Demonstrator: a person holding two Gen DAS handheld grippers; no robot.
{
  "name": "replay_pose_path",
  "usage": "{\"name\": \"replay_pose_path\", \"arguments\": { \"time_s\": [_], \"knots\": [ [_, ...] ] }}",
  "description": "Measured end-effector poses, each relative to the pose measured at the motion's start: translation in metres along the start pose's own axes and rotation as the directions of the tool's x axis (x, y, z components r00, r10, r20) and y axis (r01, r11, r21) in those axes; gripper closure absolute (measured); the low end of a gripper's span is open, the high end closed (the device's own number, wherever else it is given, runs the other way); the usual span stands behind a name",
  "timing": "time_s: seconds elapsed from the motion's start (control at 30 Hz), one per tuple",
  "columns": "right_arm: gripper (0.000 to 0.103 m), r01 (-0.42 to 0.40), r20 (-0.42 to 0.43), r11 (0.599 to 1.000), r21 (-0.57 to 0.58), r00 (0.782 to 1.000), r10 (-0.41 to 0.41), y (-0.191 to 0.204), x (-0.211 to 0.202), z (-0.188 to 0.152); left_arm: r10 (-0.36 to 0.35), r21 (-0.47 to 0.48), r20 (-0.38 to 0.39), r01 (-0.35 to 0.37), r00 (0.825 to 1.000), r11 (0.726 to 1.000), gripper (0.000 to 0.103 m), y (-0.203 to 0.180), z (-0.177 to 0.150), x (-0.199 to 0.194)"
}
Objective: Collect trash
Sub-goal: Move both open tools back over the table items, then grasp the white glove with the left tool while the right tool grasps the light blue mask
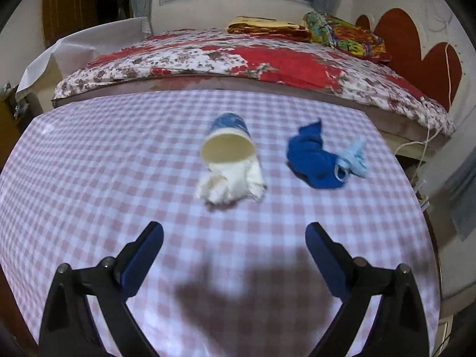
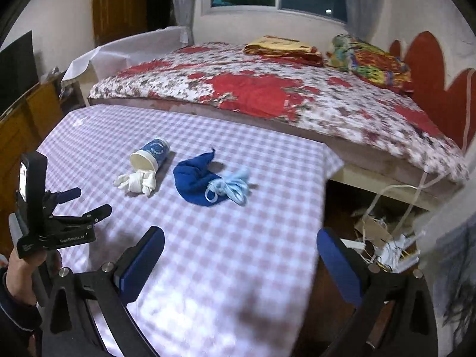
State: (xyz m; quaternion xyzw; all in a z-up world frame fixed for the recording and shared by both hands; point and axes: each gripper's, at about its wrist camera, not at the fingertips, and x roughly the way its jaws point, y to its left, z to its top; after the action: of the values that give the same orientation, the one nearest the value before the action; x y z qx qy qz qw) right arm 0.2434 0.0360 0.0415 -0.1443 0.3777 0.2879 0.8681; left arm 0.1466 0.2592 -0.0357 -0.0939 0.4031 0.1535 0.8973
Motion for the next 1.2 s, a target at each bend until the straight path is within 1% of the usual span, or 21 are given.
{"name": "replay_pose_path", "arguments": {
  "time_s": [0.13, 0.23, 0.3, 0.37, 0.47, 0.57, 0.67, 0.73, 0.97, 1.03, 1.07, 1.1, 1.17, 1.2],
  "knots": [
    [0.001, -0.003, -0.037, 0.999, -0.034, 0.999, 0.002, 0.011, 0.044, 0.015, 0.009, 0.006, -0.004, -0.009, 1.000, 1.000, 0.007, 0.012, 0.014, 0.023],
    [0.007, 0.002, -0.063, 0.999, -0.050, 0.998, -0.005, 0.014, 0.079, 0.023, 0.005, 0.000, -0.016, -0.005, 1.000, 1.000, 0.010, 0.017, 0.020, 0.040],
    [0.011, -0.003, -0.082, 0.999, -0.036, 0.997, 0.000, 0.011, 0.101, 0.026, -0.012, -0.015, -0.031, 0.012, 0.999, 1.000, 0.013, 0.019, 0.022, 0.052],
    [0.011, -0.006, -0.097, 1.000, -0.016, 0.995, 0.005, 0.007, 0.119, 0.028, -0.022, -0.018, -0.045, 0.021, 0.999, 1.000, 0.016, 0.019, 0.024, 0.062],
    [0.011, -0.025, -0.120, 0.999, 0.021, 0.992, 0.028, 0.000, 0.144, 0.028, -0.025, -0.008, -0.056, 0.024, 0.998, 1.000, 0.016, 0.018, 0.025, 0.073],
    [0.011, -0.043, -0.131, 0.999, 0.033, 0.990, 0.047, -0.002, 0.159, 0.028, -0.027, -0.011, -0.063, 0.026, 0.998, 1.000, 0.016, 0.019, 0.024, 0.082],
    [0.011, -0.050, -0.138, 0.998, 0.030, 0.989, 0.053, 0.000, 0.171, 0.028, -0.033, -0.022, -0.064, 0.032, 0.997, 0.999, 0.020, 0.023, 0.026, 0.088],
    [0.011, -0.059, -0.144, 0.998, 0.033, 0.988, 0.063, 0.000, 0.179, 0.030, -0.041, -0.031, -0.065, 0.040, 0.997, 0.999, 0.025, 0.025, 0.026, 0.091],
    [0.011, -0.069, -0.164, 0.996, 0.059, 0.983, 0.078, -0.002, 0.204, 0.034, -0.055, -0.046, -0.048, 0.053, 0.997, 0.998, 0.035, 0.028, 0.027, 0.095],
    [0.012, -0.074, -0.171, 0.995, 0.063, 0.982, 0.084, -0.002, 0.207, 0.033, -0.071, -0.051, -0.051, 0.068, 0.996, 0.996, 0.042, 0.029, 0.027, 0.097],
    [0.017, -0.076, -0.178, 0.995, 0.061, 0.980, 0.086, -0.001, 0.209, 0.032, -0.077, -0.050, -0.051, 0.074, 0.996, 0.996, 0.044, 0.028, 0.028, 0.098],
    [0.028, -0.079, -0.186, 0.995, 0.061, 0.979, 0.089, -0.001, 0.211, 0.031, -0.080, -0.051, -0.048, 0.077, 0.996, 0.996, 0.049, 0.027, 0.028, 0.099],
    [0.038, -0.085, -0.195, 0.994, 0.071, 0.976, 0.097, -0.002, 0.213, 0.029, -0.085, -0.052, -0.044, 0.082, 0.995, 0.995, 0.052, 0.027, 0.028, 0.098],
    [0.040, -0.086, -0.191, 0.994, 0.073, 0.977, 0.099, -0.002, 0.212, 0.029, -0.088, -0.052, -0.042, 0.086, 0.995, 0.995, 0.054, 0.026, 0.028, 0.098]
  ]
}}
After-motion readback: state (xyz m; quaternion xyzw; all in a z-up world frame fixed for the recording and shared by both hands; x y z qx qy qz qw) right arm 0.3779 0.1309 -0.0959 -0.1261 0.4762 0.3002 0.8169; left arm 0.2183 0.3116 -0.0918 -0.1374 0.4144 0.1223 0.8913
